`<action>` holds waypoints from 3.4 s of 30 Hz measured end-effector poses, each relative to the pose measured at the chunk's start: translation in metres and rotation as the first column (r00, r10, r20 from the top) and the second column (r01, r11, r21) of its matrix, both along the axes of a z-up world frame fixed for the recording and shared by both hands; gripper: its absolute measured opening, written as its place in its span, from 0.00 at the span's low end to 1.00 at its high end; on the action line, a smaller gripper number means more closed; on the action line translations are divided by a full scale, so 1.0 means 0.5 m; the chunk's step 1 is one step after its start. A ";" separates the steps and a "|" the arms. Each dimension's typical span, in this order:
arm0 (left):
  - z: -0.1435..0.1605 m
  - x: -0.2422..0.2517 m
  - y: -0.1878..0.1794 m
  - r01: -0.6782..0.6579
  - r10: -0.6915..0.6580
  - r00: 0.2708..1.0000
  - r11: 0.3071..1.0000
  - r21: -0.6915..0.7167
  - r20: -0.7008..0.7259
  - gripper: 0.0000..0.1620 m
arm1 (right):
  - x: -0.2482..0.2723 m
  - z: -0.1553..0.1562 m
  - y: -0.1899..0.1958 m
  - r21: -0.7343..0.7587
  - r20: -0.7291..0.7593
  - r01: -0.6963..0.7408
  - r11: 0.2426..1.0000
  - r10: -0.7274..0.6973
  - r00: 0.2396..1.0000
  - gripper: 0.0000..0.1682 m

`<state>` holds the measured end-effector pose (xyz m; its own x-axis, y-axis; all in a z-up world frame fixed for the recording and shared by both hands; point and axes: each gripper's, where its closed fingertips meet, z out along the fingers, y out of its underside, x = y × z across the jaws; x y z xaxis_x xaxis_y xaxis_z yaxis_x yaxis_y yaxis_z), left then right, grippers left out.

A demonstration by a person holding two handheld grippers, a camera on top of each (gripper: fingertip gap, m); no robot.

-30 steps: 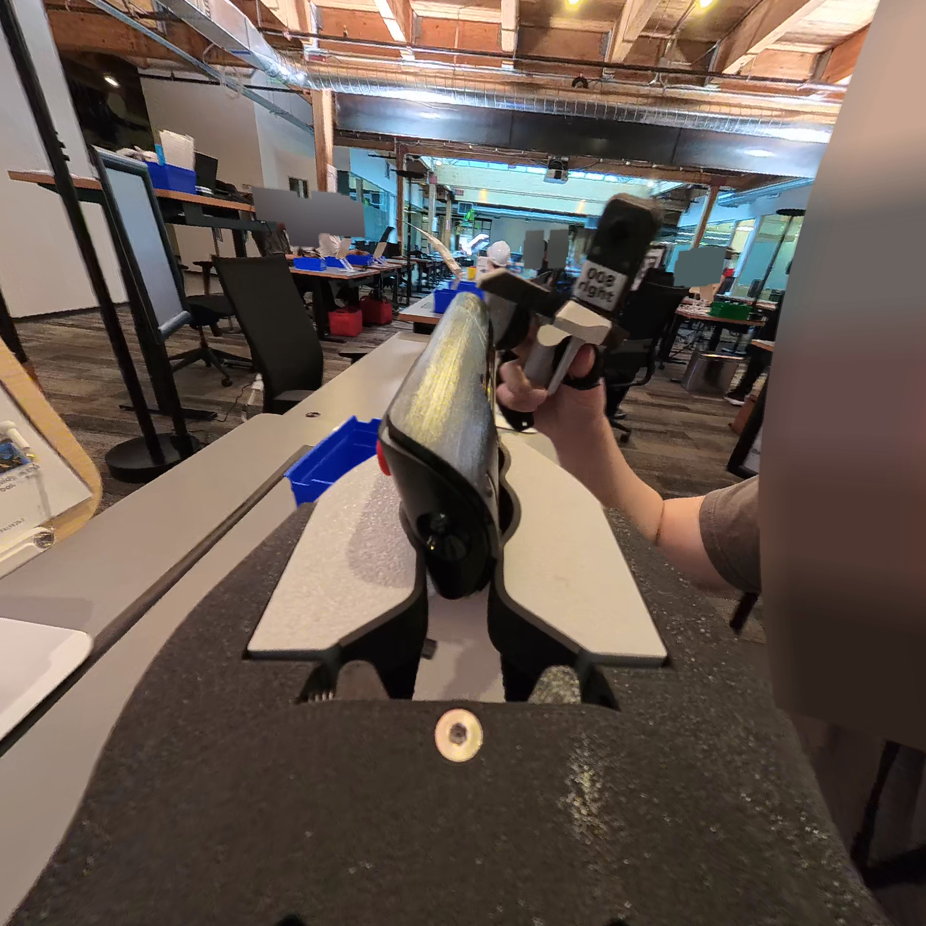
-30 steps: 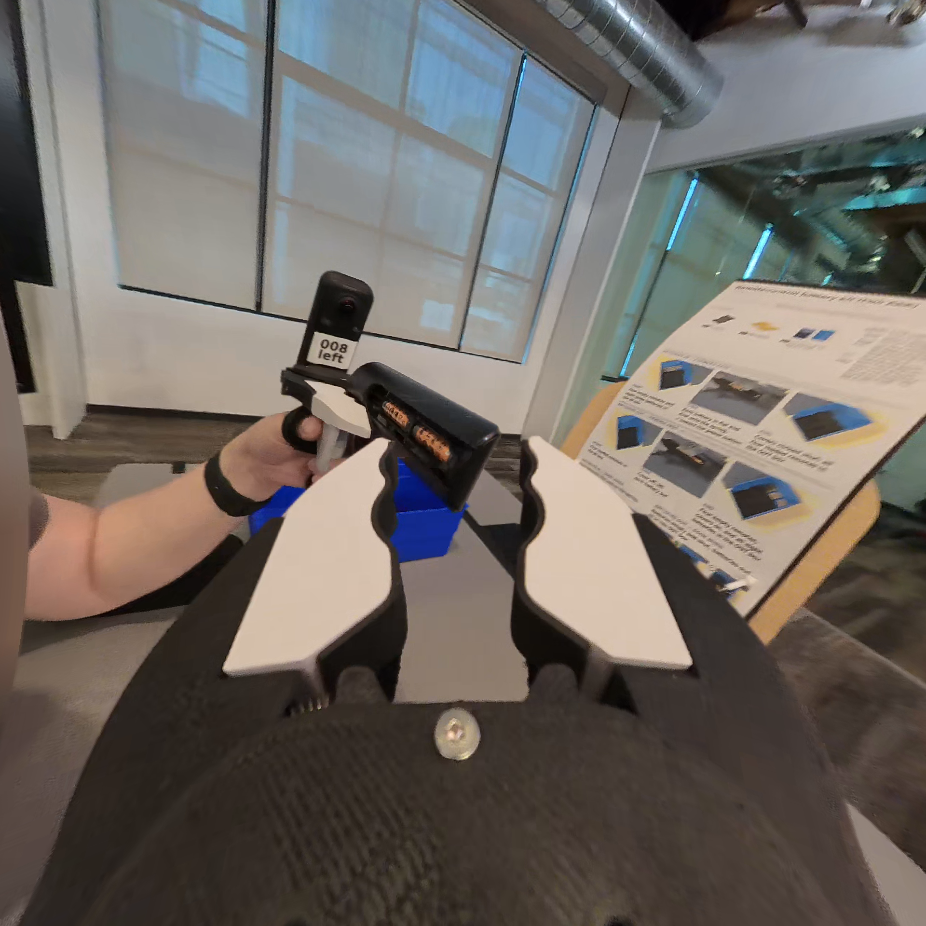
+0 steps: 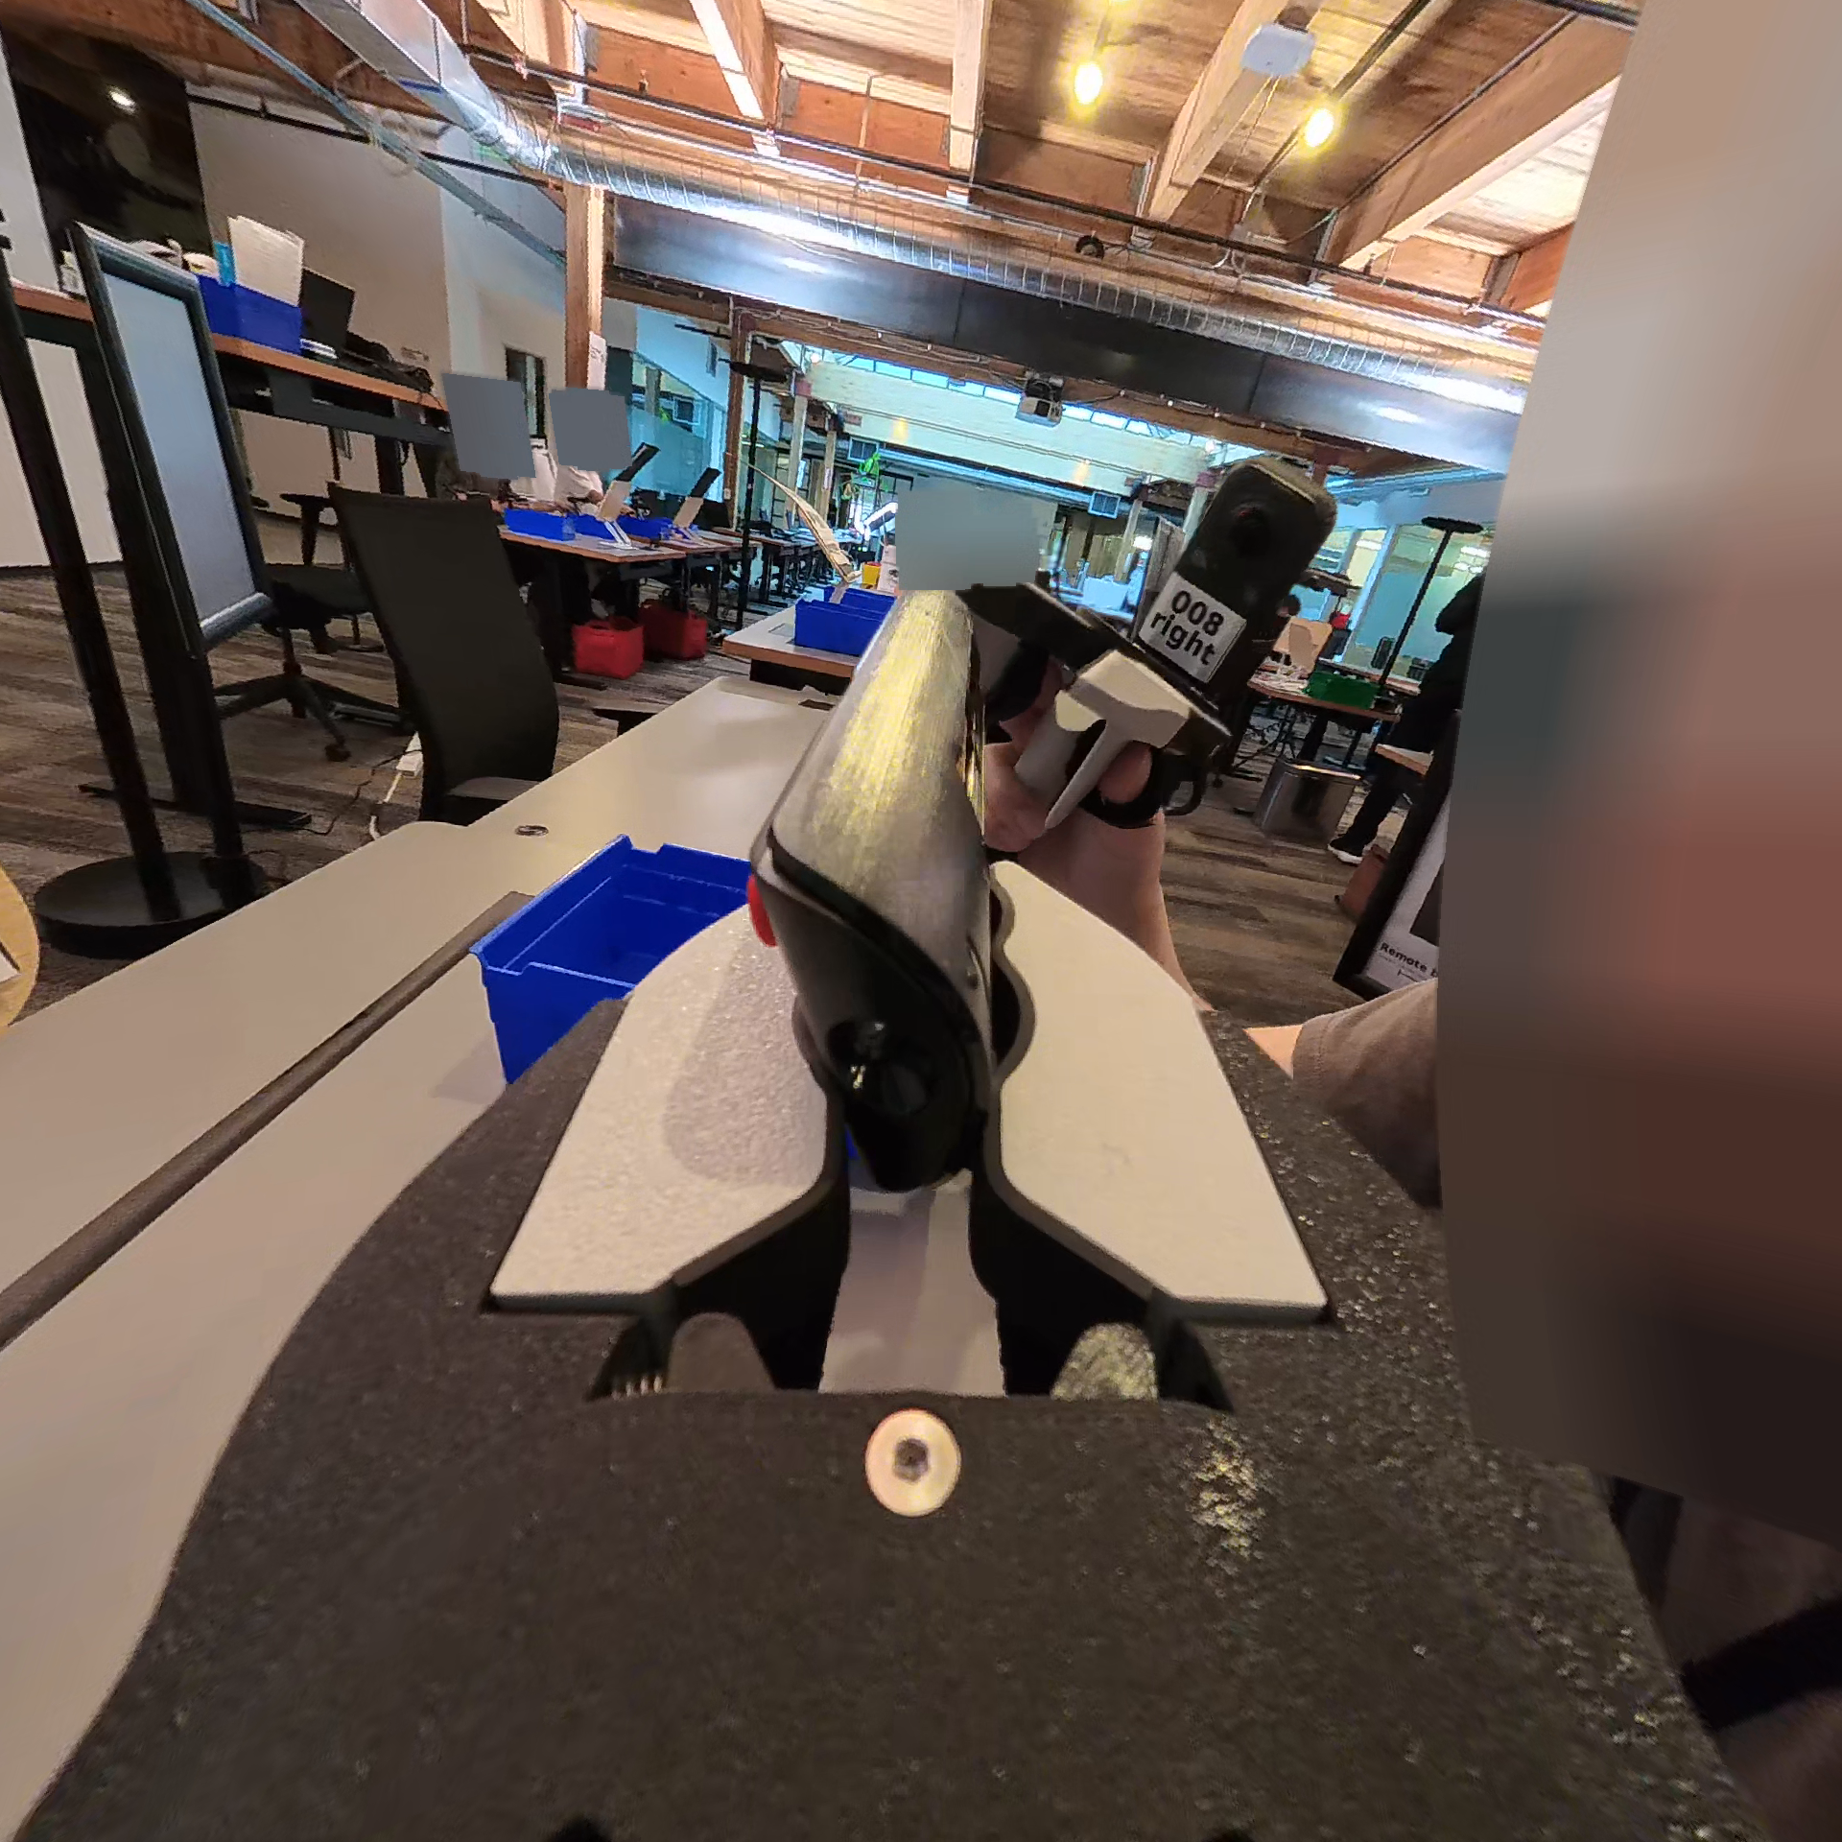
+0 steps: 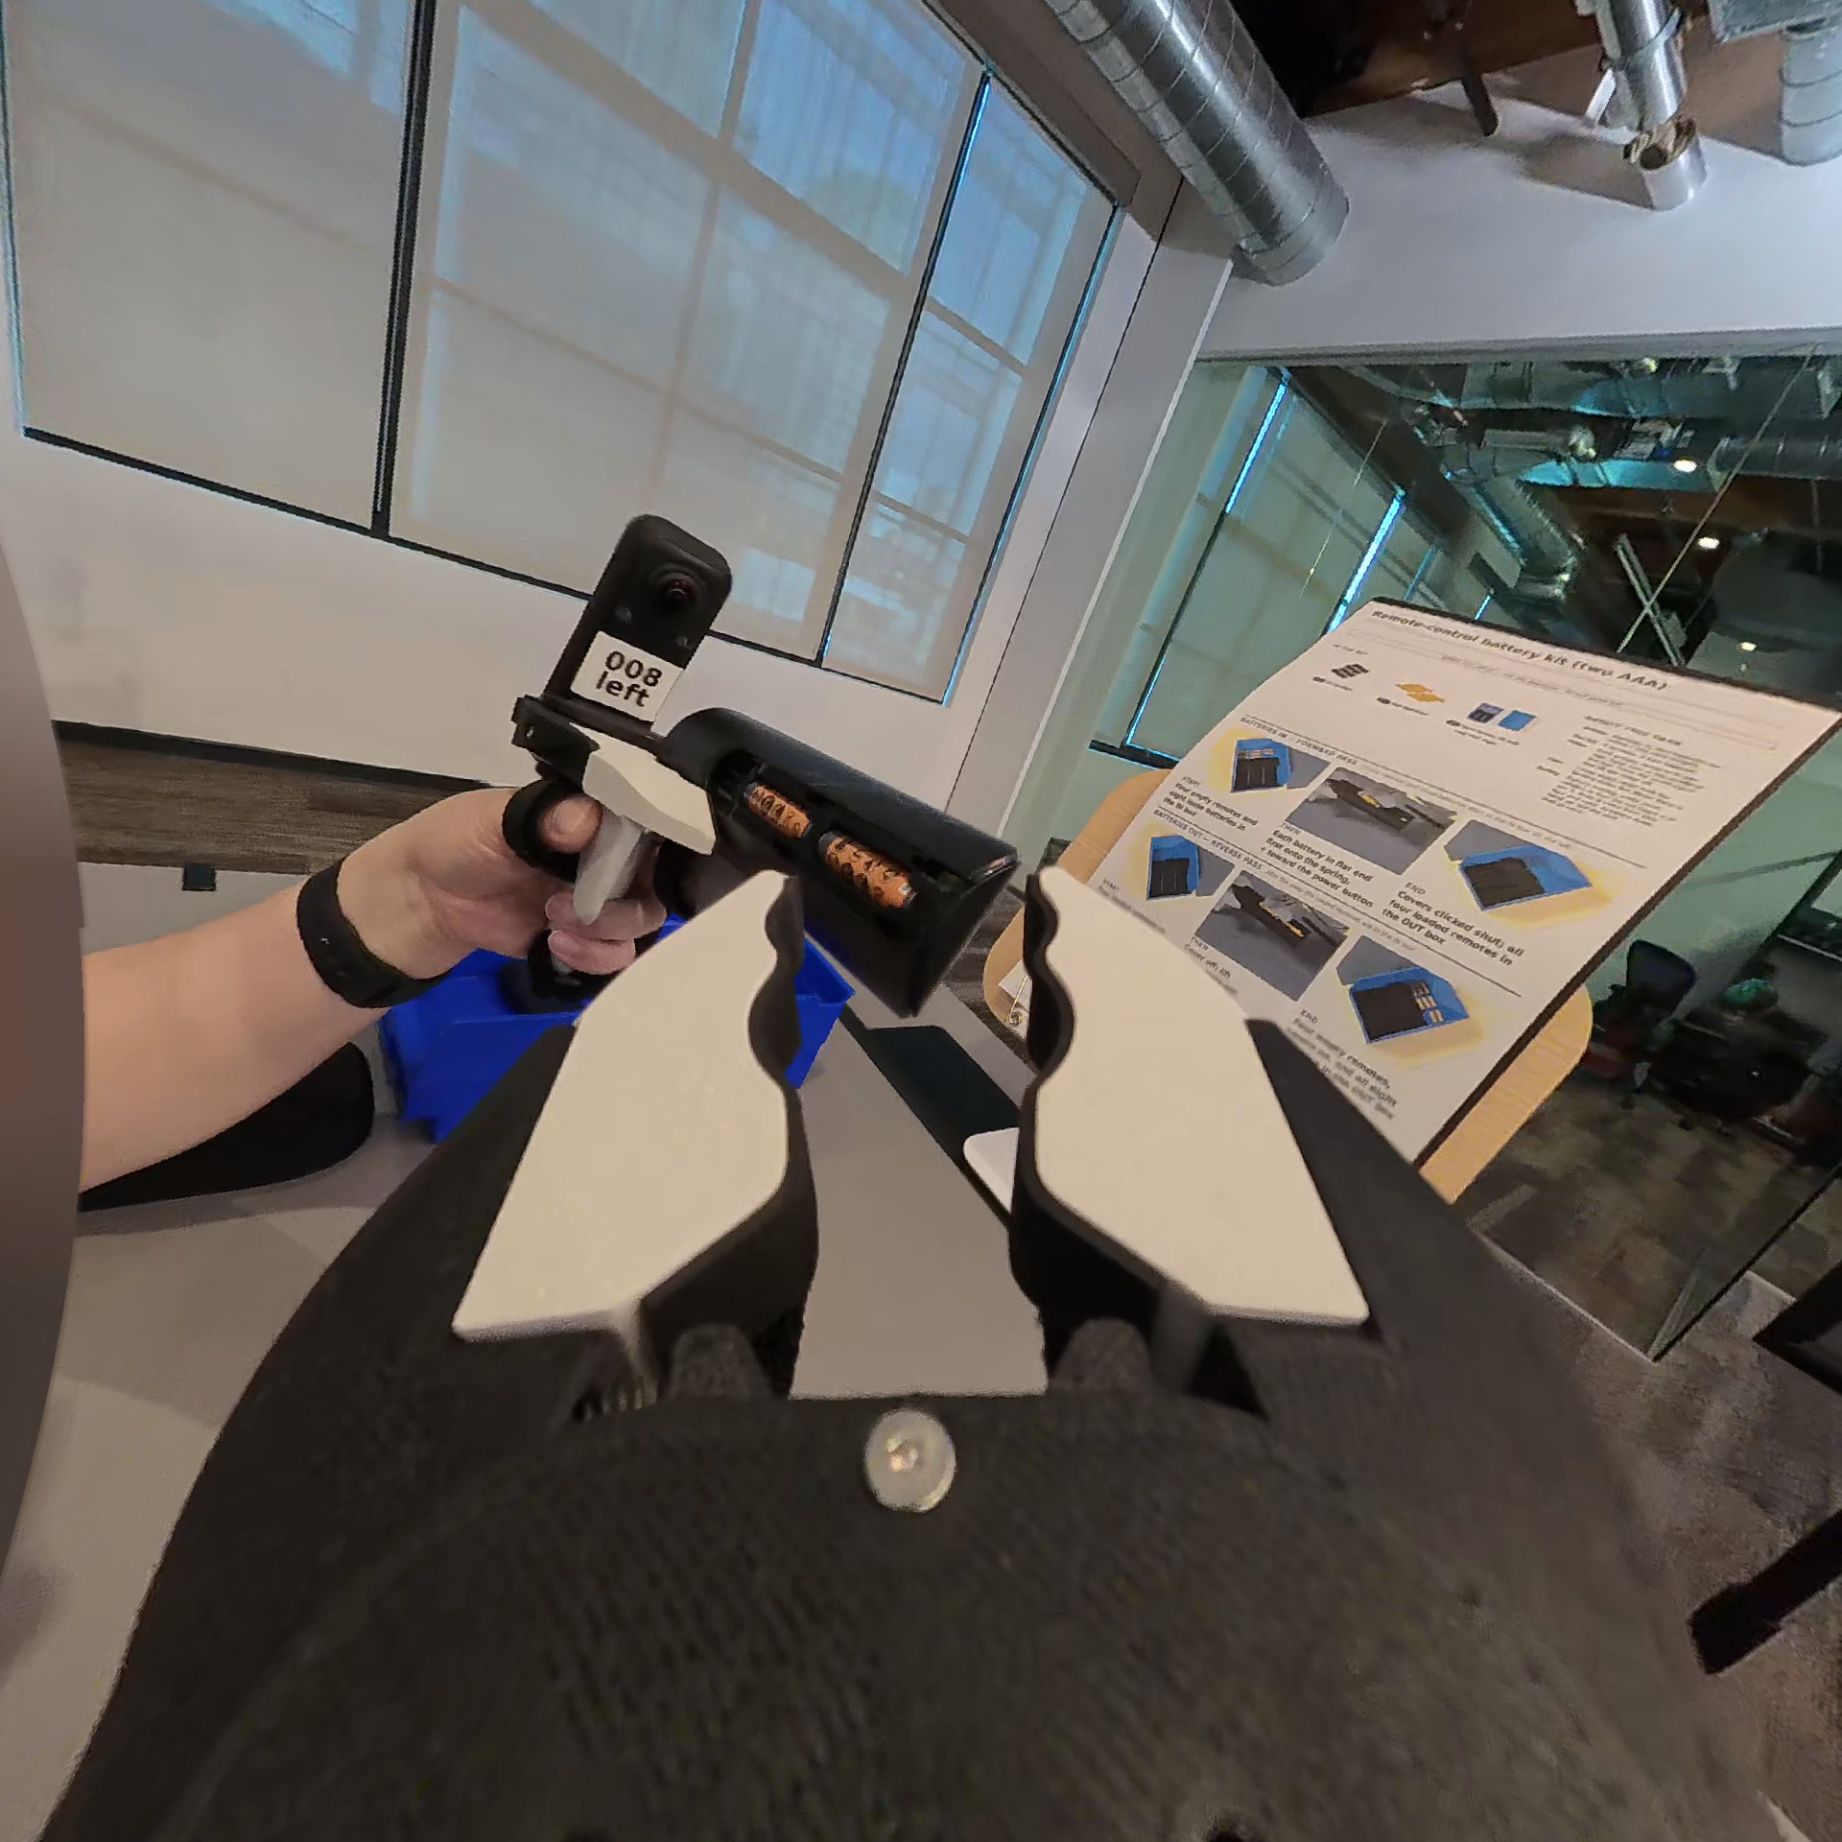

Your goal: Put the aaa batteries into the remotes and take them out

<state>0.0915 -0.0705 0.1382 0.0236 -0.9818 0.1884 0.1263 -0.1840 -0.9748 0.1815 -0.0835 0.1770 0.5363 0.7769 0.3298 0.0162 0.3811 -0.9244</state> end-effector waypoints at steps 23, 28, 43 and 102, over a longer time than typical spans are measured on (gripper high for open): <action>-0.023 0.027 0.053 -0.360 0.392 0.918 0.889 0.284 -0.063 0.15 | -0.095 -0.073 0.016 0.039 0.133 0.050 0.998 -0.055 0.990 0.33; -0.031 0.042 0.049 -0.378 0.414 0.908 0.876 0.299 -0.068 0.15 | -0.113 -0.091 0.026 0.064 0.165 0.101 0.993 -0.110 0.980 0.38; -0.028 0.041 0.060 -0.524 0.585 0.811 0.735 0.431 -0.011 0.15 | -0.139 -0.091 0.036 -0.055 -0.001 0.073 0.996 -0.073 0.997 0.54; -0.029 0.059 0.041 -0.462 0.481 0.876 0.826 0.323 0.024 0.15 | 0.014 -0.058 0.115 -0.018 0.074 0.383 0.924 -0.381 0.922 0.14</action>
